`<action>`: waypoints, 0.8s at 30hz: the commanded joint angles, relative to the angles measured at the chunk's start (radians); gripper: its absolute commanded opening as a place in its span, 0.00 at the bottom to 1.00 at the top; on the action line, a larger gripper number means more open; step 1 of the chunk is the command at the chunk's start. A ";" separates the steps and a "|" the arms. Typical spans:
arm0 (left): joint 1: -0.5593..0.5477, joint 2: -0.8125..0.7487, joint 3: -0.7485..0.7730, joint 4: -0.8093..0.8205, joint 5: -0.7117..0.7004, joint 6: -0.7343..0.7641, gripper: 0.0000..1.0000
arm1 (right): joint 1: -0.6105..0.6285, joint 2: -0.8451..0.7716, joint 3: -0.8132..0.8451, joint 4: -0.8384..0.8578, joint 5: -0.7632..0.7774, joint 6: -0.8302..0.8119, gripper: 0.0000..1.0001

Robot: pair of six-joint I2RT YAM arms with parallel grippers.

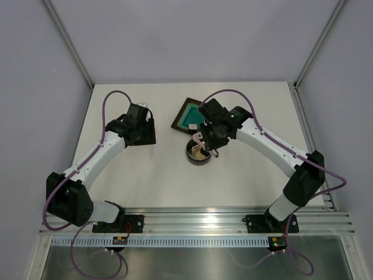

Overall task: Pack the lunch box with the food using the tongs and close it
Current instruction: Pick up the fake food from the plate, then place the fake food in the packing box.

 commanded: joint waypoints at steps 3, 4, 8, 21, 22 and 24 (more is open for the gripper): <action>0.006 -0.024 0.005 0.041 0.011 0.003 0.60 | 0.033 0.006 -0.009 0.001 -0.035 0.008 0.06; 0.006 -0.022 0.006 0.043 0.012 0.001 0.60 | 0.035 0.013 -0.012 -0.004 -0.036 0.004 0.07; 0.004 -0.015 0.008 0.044 0.020 0.001 0.60 | 0.046 0.025 -0.020 -0.008 -0.042 -0.006 0.07; 0.006 -0.010 0.008 0.049 0.031 0.001 0.60 | 0.064 0.054 -0.035 -0.031 -0.046 -0.016 0.22; 0.004 -0.010 0.010 0.050 0.031 0.001 0.60 | 0.062 0.059 -0.035 -0.033 -0.044 -0.017 0.24; 0.006 -0.008 0.007 0.052 0.031 0.001 0.60 | 0.062 0.060 -0.034 -0.033 -0.044 -0.017 0.30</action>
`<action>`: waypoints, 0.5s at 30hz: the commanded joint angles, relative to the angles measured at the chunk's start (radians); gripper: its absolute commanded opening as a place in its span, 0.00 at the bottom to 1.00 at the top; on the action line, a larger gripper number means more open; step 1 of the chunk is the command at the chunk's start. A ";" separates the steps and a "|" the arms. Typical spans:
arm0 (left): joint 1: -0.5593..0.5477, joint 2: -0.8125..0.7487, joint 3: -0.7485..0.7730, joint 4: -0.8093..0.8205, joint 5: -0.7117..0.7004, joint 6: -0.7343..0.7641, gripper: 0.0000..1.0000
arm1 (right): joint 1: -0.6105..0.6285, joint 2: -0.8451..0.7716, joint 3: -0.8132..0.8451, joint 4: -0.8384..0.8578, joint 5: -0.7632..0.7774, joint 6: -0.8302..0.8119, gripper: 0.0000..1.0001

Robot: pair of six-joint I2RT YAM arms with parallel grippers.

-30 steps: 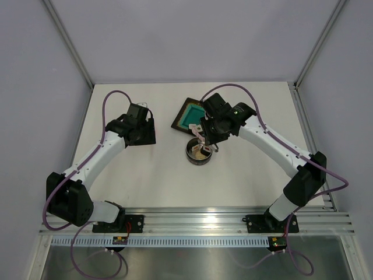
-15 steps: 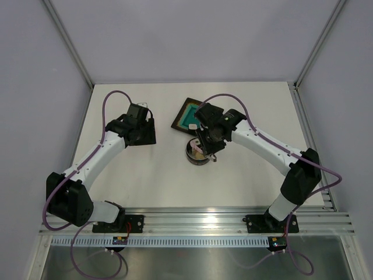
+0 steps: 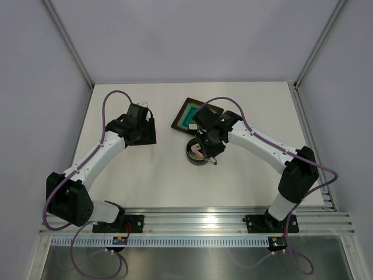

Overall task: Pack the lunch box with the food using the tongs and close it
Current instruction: Place the fake food in the packing box.

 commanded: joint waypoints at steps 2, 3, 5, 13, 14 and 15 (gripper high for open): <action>0.006 -0.010 0.005 0.048 0.015 0.001 0.60 | 0.014 0.004 0.009 -0.006 -0.017 -0.011 0.33; 0.006 -0.010 0.003 0.048 0.014 0.003 0.60 | 0.014 0.004 0.009 -0.003 -0.015 -0.012 0.34; 0.004 -0.007 0.003 0.048 0.014 0.001 0.60 | 0.014 0.007 0.009 0.000 -0.015 -0.011 0.35; 0.006 -0.010 0.002 0.046 0.011 0.005 0.60 | 0.017 0.007 0.023 0.001 -0.015 -0.011 0.46; 0.006 -0.010 0.000 0.046 0.011 0.005 0.60 | 0.017 0.007 0.025 0.000 -0.015 -0.011 0.48; 0.006 -0.010 -0.001 0.046 0.011 0.005 0.60 | 0.017 0.004 0.028 0.000 -0.013 -0.009 0.48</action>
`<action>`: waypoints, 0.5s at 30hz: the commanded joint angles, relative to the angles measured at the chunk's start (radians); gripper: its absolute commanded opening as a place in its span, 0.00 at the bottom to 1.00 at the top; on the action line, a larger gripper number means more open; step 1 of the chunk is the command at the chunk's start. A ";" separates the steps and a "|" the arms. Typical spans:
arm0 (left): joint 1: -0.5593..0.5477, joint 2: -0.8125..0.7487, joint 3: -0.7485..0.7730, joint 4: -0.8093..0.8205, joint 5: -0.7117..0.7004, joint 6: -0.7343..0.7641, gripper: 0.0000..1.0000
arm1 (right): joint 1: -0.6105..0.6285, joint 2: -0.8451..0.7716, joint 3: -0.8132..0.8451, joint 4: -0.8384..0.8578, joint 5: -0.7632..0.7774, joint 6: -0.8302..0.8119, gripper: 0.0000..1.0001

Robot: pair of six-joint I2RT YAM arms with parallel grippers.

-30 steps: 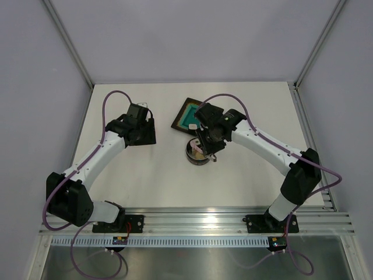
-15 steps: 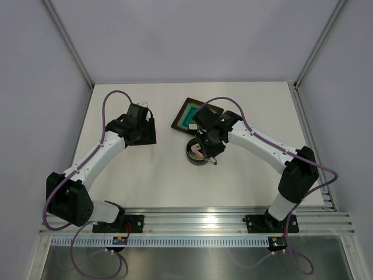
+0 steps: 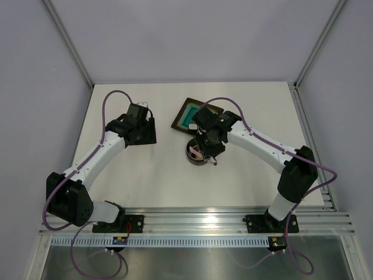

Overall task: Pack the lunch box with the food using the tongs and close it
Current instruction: Place the fake food in the packing box.

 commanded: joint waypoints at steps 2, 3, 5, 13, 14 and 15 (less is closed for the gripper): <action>0.004 -0.011 -0.003 0.039 0.009 0.005 0.60 | 0.015 -0.009 0.032 -0.002 -0.015 -0.009 0.49; 0.006 -0.011 -0.003 0.040 0.009 0.003 0.60 | 0.016 -0.010 0.032 -0.002 -0.015 -0.008 0.49; 0.006 -0.010 -0.003 0.040 0.009 0.005 0.60 | 0.016 -0.012 0.037 -0.001 -0.012 -0.008 0.49; 0.006 -0.014 -0.006 0.039 0.006 0.003 0.60 | 0.017 -0.036 0.054 0.007 0.027 0.001 0.35; 0.004 -0.014 -0.006 0.040 0.006 0.005 0.60 | 0.016 -0.043 0.055 0.010 0.038 0.003 0.32; 0.004 -0.014 -0.006 0.040 0.006 0.003 0.60 | 0.016 -0.052 0.057 0.019 0.070 0.010 0.28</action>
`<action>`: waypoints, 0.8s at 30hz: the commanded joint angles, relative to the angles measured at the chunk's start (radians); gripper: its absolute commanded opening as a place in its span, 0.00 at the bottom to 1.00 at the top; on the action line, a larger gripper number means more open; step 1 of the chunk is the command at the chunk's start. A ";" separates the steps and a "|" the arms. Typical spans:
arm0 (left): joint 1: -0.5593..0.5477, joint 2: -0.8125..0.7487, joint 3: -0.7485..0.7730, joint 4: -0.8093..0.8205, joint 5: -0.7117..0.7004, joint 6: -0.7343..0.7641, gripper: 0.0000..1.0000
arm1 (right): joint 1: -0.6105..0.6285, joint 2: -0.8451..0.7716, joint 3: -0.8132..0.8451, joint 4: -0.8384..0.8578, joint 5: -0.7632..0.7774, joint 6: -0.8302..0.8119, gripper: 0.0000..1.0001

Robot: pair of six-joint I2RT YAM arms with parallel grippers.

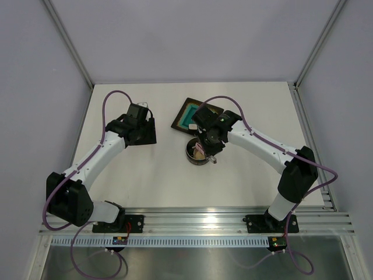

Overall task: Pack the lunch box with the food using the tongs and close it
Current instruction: Place the fake food in the packing box.

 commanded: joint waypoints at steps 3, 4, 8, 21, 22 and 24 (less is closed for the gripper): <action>0.006 -0.016 -0.006 0.038 0.006 0.001 0.60 | 0.014 -0.063 0.052 0.033 0.101 0.015 0.19; 0.004 -0.016 -0.006 0.041 0.006 0.003 0.60 | 0.014 -0.071 0.056 0.036 0.112 0.019 0.18; 0.006 -0.022 -0.009 0.038 0.004 0.003 0.60 | 0.011 -0.080 0.075 0.044 0.198 0.022 0.13; 0.006 -0.037 -0.018 0.041 0.012 0.001 0.60 | -0.365 -0.178 -0.172 0.298 0.333 0.087 0.11; 0.006 -0.041 -0.020 0.041 0.012 0.003 0.60 | -0.402 -0.177 -0.194 0.327 0.341 0.096 0.11; 0.006 -0.045 -0.018 0.040 0.010 0.005 0.60 | -0.433 -0.165 -0.257 0.412 0.356 0.124 0.11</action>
